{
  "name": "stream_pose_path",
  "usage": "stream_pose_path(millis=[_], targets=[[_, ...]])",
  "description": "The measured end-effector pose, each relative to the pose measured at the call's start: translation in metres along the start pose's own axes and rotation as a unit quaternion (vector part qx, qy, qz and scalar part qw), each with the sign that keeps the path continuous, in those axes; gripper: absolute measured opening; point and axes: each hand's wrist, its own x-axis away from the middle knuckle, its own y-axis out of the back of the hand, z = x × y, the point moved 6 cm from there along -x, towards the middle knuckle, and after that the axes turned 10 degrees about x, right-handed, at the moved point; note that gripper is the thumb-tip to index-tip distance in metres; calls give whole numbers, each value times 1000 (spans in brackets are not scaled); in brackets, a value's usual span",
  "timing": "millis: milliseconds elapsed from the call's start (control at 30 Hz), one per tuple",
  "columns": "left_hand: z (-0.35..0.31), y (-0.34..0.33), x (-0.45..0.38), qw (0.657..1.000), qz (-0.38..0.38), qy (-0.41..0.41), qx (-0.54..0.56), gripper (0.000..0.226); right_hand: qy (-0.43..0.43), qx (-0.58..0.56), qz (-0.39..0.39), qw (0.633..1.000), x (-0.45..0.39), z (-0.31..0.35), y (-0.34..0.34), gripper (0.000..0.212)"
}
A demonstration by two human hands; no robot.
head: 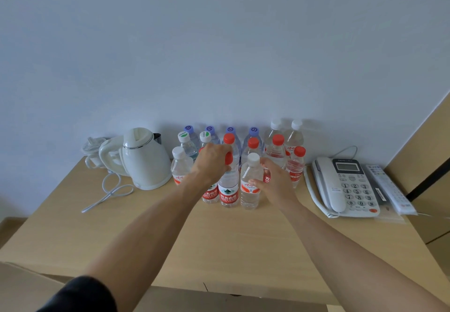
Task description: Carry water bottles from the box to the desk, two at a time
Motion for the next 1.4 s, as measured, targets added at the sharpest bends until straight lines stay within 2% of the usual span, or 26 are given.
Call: stream_pose_path(millis=[167,533,1100,1400], targets=[[0,0,0,1000,2,4,1,32,13,21,-18,1000,-4,3,-2,62],[0,1,-1,1000,-11,19,23,29,27,45,9,999,-9,5,1,59],[4,0,-7,998,-32,28,48,32,38,56,2,998,-13,11,3,61],[0,2,-7,998,-26,28,45,21,24,36,17,999,-12,11,6,60]])
